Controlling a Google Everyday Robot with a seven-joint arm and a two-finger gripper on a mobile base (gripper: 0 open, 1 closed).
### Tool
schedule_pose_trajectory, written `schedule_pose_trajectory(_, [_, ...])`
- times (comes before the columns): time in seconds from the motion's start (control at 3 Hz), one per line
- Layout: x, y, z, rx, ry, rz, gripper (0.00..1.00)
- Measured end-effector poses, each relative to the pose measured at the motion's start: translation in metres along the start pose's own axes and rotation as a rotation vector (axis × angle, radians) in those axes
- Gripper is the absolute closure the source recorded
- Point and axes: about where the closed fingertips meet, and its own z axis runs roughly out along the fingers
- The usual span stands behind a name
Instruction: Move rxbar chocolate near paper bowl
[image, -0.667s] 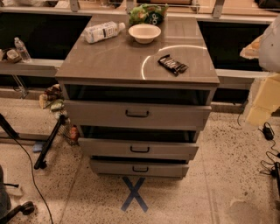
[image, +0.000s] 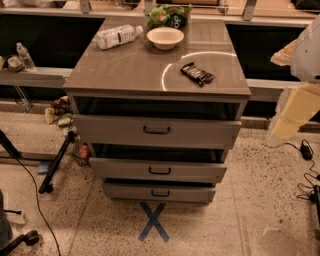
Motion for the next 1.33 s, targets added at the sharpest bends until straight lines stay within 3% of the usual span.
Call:
schedule_pose_trajectory(0.67, [-0.043, -0.027, 0.049, 0.063, -0.183, 0.066, 0.0])
schedule_pose_trajectory(1.33, [-0.05, -0.034, 0.051, 0.09, -0.205, 0.068, 0.0])
